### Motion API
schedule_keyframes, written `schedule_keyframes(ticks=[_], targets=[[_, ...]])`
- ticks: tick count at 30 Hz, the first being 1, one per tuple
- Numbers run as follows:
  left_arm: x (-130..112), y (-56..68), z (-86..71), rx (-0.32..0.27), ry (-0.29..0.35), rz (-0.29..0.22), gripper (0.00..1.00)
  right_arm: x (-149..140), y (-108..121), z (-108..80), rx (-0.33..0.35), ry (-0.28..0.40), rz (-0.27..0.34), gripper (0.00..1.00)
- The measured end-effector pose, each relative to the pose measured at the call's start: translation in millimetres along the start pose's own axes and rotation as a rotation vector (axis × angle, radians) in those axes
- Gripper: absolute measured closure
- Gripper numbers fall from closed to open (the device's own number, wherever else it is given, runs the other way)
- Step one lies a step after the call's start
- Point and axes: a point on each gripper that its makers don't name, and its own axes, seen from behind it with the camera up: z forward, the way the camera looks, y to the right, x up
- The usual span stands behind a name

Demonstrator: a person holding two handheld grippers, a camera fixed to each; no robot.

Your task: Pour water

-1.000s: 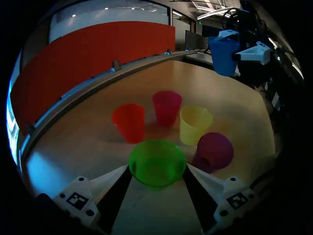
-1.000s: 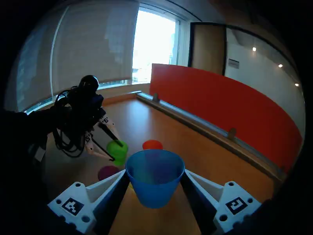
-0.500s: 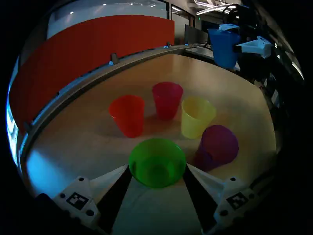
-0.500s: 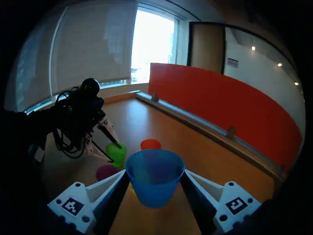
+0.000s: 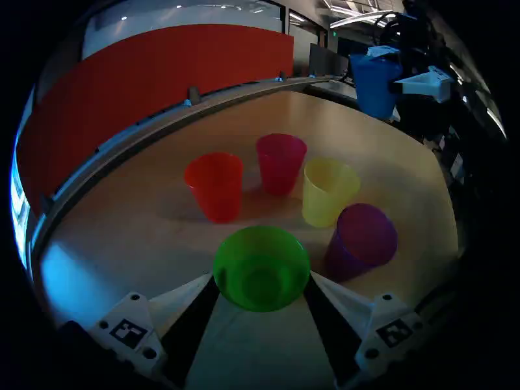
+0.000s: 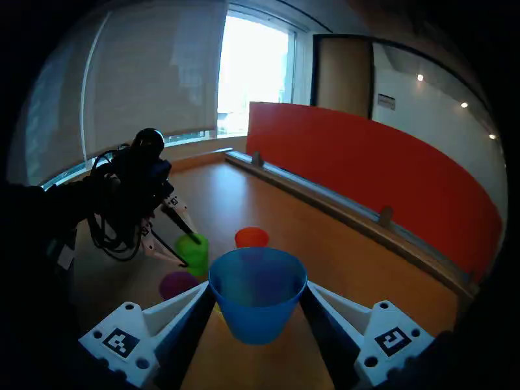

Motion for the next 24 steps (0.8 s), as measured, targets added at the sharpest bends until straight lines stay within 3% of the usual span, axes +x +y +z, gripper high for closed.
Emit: schedule_keyframes(ticks=[5, 13, 24], targets=[[-5, 4.4, -1.4, -0.018, -0.02, -0.018, 0.01, -7, -3, 1.2, 0.007, -0.008, 0.006, 0.11], [-7, 5.7, -10.7, -0.016, -0.019, -0.039, 0.01, -27, -11, 7.3, 0.029, -0.038, 0.021, 0.11], [-11, 11.0, -39.6, 0.01, 0.018, -0.035, 0.01, -65, -29, 25.0, 0.075, -0.101, 0.043, 0.11]])
